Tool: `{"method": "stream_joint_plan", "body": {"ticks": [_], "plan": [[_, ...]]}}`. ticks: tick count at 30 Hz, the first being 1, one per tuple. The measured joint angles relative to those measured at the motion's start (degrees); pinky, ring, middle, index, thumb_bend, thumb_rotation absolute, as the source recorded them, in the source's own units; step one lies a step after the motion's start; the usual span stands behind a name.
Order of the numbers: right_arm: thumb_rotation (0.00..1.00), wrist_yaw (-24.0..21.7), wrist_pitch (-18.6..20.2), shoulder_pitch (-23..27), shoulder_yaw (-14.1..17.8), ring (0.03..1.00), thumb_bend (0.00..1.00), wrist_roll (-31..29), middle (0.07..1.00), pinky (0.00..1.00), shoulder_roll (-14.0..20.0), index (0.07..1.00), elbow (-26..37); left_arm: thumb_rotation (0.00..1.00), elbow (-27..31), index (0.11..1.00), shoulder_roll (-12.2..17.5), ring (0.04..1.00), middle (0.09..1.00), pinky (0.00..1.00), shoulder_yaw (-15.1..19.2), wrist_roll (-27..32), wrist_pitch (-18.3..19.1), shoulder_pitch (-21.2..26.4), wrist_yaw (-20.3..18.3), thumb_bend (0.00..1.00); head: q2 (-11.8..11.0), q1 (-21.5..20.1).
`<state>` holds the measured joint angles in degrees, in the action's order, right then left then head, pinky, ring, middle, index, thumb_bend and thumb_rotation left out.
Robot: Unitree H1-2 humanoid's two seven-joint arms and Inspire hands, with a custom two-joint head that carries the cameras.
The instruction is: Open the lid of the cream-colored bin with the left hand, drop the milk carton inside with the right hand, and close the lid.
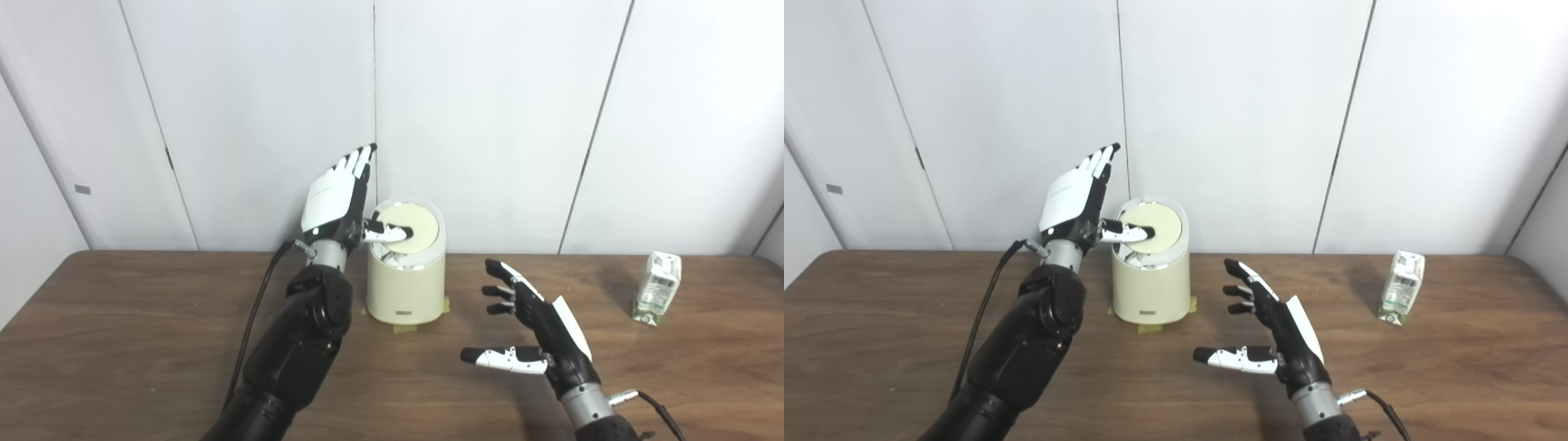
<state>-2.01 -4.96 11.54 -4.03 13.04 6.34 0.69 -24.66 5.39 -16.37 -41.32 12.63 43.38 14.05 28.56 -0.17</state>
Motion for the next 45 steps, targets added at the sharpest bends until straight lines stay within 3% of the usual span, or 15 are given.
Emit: {"method": "stream_joint_plan", "body": {"ticks": [8, 11, 17, 23, 32, 41, 45], "plan": [[0.22, 0.0, 0.2, 0.0, 0.0, 0.799, 0.80, -0.1, 0.907, 0.68, 0.0, 0.881, 0.5, 0.14, -1.4, 1.000, 0.4, 1.000, 1.000, 1.00, -0.2, 0.0, -0.2, 0.0, 1.6, 0.79, 0.2, 0.0], [0.22, 0.0, 0.2, 0.0, 0.1, 0.796, 0.80, -0.2, 0.908, 0.68, 0.0, 0.880, 0.5, 0.18, -1.4, 1.000, 0.8, 1.000, 1.000, 1.00, -0.8, 0.0, -0.2, 0.0, 1.2, 0.86, 0.3, -0.1], [0.21, 0.0, 0.3, 0.0, 0.1, 0.797, 0.79, -0.3, 0.907, 0.67, -0.1, 0.881, 0.6, 0.19, -0.8, 1.000, 3.5, 1.000, 1.000, 0.94, -4.5, -3.5, 2.0, 0.4, -2.2, 0.99, 0.5, -0.1], [0.21, 0.0, 0.3, 0.0, 0.1, 0.799, 0.79, -1.0, 0.907, 0.67, -0.1, 0.879, 0.7, 0.19, 0.7, 1.000, 5.2, 0.997, 1.000, 0.88, -8.0, -8.3, 4.4, 1.8, -5.5, 1.00, 0.7, 0.1], [0.24, 0.0, 0.3, 0.0, 0.1, 0.788, 0.78, -0.9, 0.908, 0.66, 0.0, 0.880, 0.7, 0.21, 2.1, 1.000, 7.1, 1.000, 1.000, 0.88, -11.1, -12.6, 6.8, 2.3, -10.6, 1.00, 0.9, 0.2], [0.26, 0.0, 0.3, 0.0, 0.1, 0.795, 0.77, -0.8, 0.903, 0.66, 0.0, 0.880, 0.7, 0.25, 2.4, 1.000, 7.1, 0.980, 1.000, 0.84, -10.8, -12.9, 6.7, 2.3, -11.0, 1.00, 0.7, 0.4], [0.26, 0.0, 0.3, 0.0, 0.1, 0.798, 0.77, -0.6, 0.903, 0.66, 0.1, 0.879, 0.7, 0.32, 2.4, 1.000, 4.8, 0.985, 1.000, 0.85, -4.9, -7.7, 5.8, 0.9, -8.4, 1.00, 0.7, 0.4]]}}
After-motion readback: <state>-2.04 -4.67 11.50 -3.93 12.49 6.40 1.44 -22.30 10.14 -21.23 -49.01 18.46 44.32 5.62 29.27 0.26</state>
